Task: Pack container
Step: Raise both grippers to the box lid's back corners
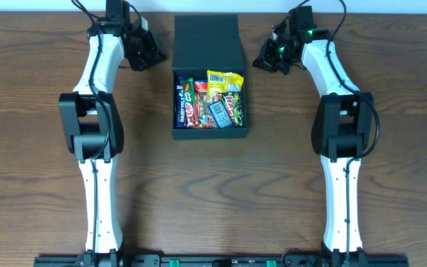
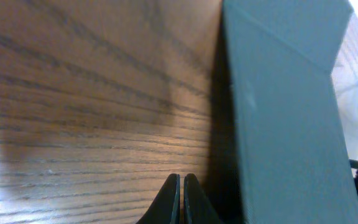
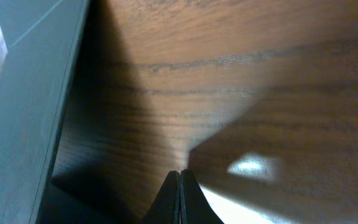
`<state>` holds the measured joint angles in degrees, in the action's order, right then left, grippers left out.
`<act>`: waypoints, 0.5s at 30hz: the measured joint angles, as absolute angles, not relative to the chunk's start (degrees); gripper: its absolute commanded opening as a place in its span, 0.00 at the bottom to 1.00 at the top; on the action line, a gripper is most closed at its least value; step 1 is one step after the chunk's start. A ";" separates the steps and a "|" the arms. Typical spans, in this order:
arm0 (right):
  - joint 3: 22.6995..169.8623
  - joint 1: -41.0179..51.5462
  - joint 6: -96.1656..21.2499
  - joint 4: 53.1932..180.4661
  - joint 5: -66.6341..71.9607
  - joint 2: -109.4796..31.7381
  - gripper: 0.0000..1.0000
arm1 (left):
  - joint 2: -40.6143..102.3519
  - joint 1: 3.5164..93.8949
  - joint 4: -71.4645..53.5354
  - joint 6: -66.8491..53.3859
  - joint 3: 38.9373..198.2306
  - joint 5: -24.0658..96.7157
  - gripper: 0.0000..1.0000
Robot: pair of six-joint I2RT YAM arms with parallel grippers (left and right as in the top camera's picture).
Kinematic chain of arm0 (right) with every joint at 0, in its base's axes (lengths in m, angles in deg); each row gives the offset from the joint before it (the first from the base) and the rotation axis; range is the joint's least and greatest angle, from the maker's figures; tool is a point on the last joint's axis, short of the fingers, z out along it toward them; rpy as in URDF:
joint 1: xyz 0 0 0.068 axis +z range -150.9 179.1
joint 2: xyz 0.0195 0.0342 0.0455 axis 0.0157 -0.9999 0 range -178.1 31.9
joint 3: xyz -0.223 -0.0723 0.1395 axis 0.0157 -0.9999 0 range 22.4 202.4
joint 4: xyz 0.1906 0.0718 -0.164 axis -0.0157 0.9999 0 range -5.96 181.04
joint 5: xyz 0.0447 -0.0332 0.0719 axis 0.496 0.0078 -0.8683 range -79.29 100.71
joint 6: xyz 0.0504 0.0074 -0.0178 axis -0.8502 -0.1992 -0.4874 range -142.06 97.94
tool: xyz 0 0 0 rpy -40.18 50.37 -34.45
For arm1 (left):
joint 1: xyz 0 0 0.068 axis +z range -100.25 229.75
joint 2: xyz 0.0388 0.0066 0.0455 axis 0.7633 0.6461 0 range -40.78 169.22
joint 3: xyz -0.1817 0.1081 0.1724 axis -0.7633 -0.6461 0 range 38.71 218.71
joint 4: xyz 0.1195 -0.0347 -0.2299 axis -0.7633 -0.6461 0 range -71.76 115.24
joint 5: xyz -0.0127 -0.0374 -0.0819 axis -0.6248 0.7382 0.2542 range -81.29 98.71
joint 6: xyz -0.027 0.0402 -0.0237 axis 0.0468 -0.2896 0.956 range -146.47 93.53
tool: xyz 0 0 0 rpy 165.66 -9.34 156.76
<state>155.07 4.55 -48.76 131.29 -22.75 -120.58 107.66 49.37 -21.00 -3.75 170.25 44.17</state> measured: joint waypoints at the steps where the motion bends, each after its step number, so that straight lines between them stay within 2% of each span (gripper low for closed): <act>1: 155.50 4.55 -48.82 131.46 -23.34 -120.89 0.01 | 108.43 49.37 -21.83 -3.53 171.15 44.72 0.06; 15: 156.60 7.24 -48.63 129.36 -29.41 -120.98 0.01 | 109.39 47.75 -23.20 -2.22 171.94 49.33 0.06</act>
<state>156.60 7.24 -48.63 129.36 -29.41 -120.98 109.39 47.75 -23.20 -2.22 171.94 49.33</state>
